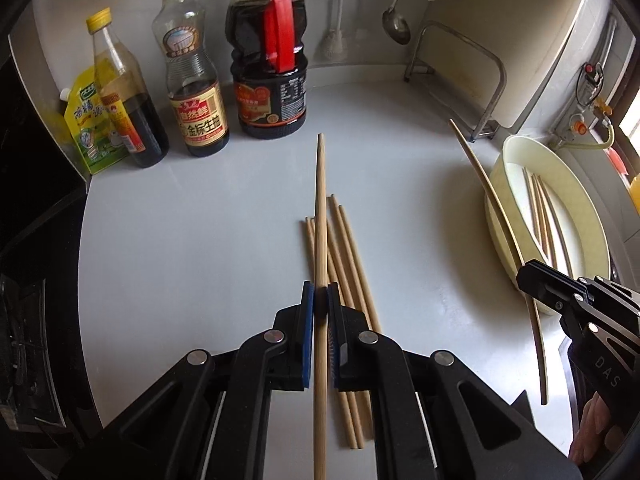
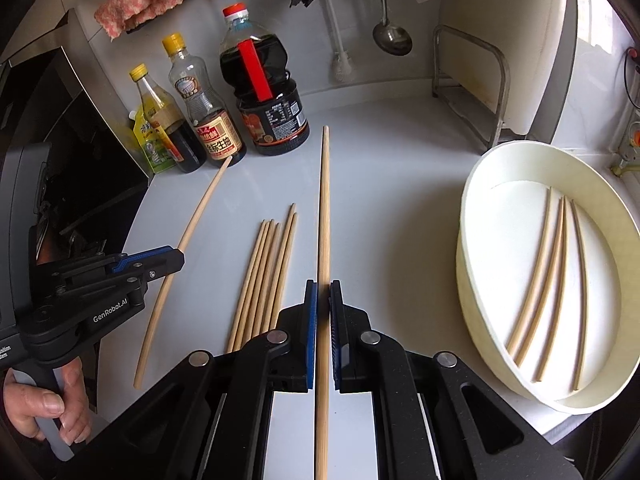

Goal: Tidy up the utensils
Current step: 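Carry the left tool's chopstick over the white basin while the right tool carries its own, then open both tools to drop the two chopsticks into the white basin, then move both open tools back over the remaining chopstick row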

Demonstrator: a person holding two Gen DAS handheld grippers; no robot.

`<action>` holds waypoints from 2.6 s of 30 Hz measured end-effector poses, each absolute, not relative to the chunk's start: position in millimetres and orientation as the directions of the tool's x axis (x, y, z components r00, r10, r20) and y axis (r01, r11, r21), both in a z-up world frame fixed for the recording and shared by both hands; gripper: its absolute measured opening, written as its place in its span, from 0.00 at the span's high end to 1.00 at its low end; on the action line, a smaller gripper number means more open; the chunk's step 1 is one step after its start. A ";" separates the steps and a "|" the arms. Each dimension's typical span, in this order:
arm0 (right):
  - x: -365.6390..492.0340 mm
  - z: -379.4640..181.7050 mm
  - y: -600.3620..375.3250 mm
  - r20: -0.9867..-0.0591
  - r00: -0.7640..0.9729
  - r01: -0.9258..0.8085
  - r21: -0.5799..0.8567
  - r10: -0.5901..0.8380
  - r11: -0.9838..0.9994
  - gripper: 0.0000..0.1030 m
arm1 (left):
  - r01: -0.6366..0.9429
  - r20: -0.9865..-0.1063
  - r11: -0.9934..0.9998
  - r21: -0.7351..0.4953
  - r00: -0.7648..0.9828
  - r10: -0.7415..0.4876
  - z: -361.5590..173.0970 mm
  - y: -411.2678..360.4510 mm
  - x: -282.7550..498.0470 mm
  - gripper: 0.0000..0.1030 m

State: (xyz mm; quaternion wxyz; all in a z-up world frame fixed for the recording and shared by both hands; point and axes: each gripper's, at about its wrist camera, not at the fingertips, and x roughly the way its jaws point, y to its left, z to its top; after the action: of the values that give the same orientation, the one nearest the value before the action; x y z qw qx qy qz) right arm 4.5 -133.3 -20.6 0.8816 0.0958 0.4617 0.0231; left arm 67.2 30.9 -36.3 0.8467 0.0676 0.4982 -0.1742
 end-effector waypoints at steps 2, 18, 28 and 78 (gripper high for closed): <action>1.4 -14.7 -148.4 -0.803 0.585 0.072 0.192 0.114 0.979 0.94 | 0.388 -0.863 0.919 -0.064 0.441 -0.246 -30.9 14.7 69.3 0.93; -33.3 -5.1 -309.0 -0.790 0.609 0.376 0.205 -0.074 0.904 0.94 | 0.657 -0.823 0.748 -0.091 0.373 -0.428 9.1 -157.8 73.7 0.93; -35.3 -22.7 -361.4 -0.814 0.571 0.465 0.212 -0.109 0.860 0.94 | 0.747 -0.849 0.651 -0.131 0.255 -0.463 -9.4 -251.3 69.1 0.93; -44.5 -35.8 -348.3 -0.839 0.536 0.467 0.199 -0.097 0.862 0.71 | 0.640 -0.861 0.767 -0.041 0.367 -0.352 -20.1 -221.5 73.5 0.30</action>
State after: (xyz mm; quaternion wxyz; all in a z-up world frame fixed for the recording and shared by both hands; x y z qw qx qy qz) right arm -44.5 -348.3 -35.8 0.8521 0.2044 0.4525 -0.1653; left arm 73.5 -221.5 -20.1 0.8125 0.1523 0.4725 -0.3054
